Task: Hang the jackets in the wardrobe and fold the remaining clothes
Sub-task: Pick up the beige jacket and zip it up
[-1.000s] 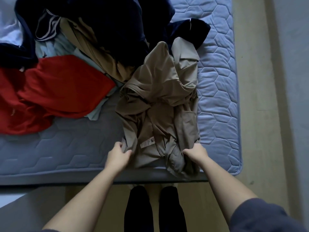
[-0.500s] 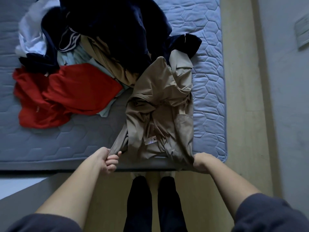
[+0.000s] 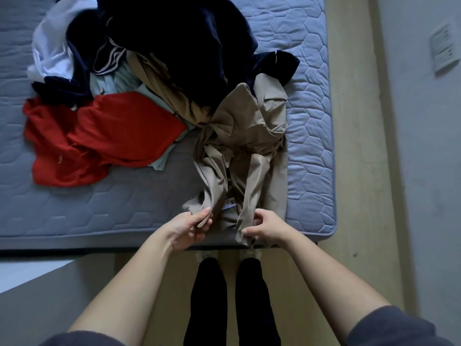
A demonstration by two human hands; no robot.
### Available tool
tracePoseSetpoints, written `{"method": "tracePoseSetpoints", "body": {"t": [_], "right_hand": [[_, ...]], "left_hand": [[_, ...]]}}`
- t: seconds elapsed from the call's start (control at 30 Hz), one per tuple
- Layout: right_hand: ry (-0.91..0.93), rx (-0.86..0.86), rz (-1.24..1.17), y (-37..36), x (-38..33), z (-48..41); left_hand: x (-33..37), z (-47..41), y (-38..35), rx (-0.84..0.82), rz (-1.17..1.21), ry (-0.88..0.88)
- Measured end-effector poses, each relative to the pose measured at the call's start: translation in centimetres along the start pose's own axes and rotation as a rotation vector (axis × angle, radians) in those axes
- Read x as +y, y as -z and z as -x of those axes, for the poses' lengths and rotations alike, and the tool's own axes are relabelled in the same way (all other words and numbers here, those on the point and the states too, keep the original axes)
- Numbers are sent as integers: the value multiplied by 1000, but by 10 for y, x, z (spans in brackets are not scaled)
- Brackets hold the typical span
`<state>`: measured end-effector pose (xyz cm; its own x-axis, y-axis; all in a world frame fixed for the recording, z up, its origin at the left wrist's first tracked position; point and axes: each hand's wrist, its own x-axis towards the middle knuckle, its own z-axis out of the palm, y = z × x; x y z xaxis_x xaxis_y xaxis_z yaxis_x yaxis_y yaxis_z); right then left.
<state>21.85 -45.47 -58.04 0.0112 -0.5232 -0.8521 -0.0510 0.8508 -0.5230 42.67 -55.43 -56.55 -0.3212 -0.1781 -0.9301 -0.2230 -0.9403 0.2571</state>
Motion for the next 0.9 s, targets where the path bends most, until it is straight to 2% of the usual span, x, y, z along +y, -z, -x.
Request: {"method": "tracePoseSetpoints", "body": {"t": [0.13,0.23,0.37,0.47,0.57,0.67,0.73,0.83,0.9], "right_hand": [[110,151,344,-19,-2,7],[172,323,408,-34,-5,15],[70,564,393,-45,-5,21],[49,655,549,-46,-2,30],[225,749,817,-50,-3,41],[373,779,1112,-57,-2,47],[428,781,1206,-60,-5,49],[468,738,1252,-61,-7,48],[464,661,1131,-56,-3,46]], "left_hand": [[-5,-5,-13,46,-56,-31],[1,-11,-30,65,-58,-77],[12,-19,-45,79,-17,-91],[17,-22,-51,84,-63,-20],[23,-25,-60,22,-144,49],[33,-29,-75,-89,-212,91],[38,-32,-84,-146,-276,118],[37,-37,-93,-146,-401,139],[34,-39,-94,-89,-360,107]]}}
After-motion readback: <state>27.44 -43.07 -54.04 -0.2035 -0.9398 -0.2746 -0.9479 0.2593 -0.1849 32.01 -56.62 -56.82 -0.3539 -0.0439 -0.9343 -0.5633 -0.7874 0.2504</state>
